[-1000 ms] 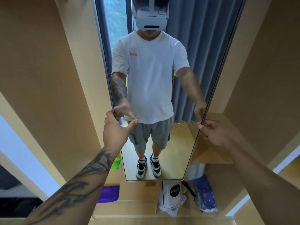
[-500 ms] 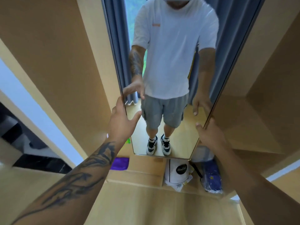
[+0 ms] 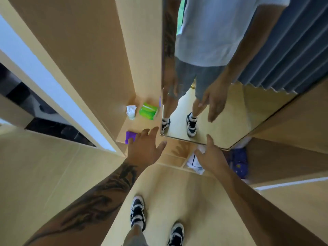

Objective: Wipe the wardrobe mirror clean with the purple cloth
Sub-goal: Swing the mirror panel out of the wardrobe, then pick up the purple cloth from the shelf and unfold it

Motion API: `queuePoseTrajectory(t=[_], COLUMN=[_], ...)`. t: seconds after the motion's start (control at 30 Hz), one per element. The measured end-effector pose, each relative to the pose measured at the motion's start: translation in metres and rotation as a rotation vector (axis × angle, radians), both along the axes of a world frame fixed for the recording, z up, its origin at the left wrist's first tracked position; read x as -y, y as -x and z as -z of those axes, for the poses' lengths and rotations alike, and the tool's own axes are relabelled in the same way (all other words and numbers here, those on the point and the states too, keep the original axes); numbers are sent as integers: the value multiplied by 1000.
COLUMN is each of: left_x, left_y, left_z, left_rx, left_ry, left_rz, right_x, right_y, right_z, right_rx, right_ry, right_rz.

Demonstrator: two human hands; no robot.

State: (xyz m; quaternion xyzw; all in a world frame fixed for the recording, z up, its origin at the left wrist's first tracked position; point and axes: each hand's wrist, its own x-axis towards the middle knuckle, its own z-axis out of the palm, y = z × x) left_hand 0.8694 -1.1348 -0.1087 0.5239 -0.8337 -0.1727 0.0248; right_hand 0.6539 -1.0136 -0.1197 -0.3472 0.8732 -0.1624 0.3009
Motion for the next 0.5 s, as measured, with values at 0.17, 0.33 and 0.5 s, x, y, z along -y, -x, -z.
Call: queuePoseTrajectory(t=[0.17, 0.33, 0.5], left_x=[29, 74, 116], left_y=[-45, -92, -128], left_z=[39, 78, 125], left_rx=[73, 130, 194], left_ry=[-50, -101, -171], left_rz=[10, 2, 18], right_x=[50, 105, 154], right_y=[-58, -109, -140], right_z=[36, 66, 107], right_rx=[-67, -107, -160], right_ry=[-145, -203, -287], right_rz=[-271, -377, -499])
